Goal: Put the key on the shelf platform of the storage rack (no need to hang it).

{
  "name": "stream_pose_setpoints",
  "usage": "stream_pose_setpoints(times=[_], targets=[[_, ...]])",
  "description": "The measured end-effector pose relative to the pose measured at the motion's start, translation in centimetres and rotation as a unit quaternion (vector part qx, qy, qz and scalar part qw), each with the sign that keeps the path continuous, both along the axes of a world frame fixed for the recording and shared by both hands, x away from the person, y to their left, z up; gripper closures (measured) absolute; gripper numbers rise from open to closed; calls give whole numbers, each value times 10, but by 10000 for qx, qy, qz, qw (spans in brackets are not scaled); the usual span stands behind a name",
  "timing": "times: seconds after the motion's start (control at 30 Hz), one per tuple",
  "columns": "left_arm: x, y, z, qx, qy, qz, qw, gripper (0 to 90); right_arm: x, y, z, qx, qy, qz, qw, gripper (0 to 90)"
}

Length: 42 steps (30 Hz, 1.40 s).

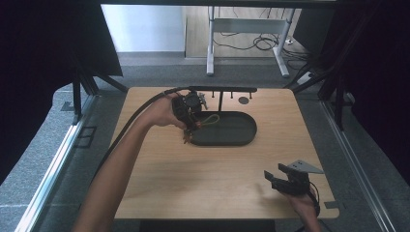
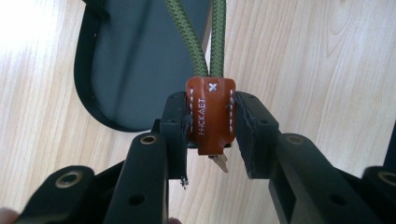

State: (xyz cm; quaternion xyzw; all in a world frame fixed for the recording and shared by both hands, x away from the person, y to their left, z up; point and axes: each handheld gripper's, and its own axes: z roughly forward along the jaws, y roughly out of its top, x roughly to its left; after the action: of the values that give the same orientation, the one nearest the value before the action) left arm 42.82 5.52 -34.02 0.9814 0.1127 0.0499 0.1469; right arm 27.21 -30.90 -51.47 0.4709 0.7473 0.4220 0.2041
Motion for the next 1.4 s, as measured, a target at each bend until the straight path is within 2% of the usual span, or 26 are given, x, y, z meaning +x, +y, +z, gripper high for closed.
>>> stream_pose_setpoints(times=[0.6,0.83,1.0,1.13,1.4], targets=[[25,-19,3,60,12,-72,10000,666,0,-3,-1,33,16,-34,10000,313],[34,-20,-3,59,20,-24,10000,666,0,-4,-1,37,13,-47,10000,313],[42,-24,-8,-20,-6,15,10000,666,0,-4,-1,33,35,-56,10000,314],[48,-29,-11,58,5,4,10000,666,0,-4,-1,21,30,-41,10000,313],[55,-43,-19,20,2,-52,10000,666,0,-4,-2,19,31,-44,10000,314]])
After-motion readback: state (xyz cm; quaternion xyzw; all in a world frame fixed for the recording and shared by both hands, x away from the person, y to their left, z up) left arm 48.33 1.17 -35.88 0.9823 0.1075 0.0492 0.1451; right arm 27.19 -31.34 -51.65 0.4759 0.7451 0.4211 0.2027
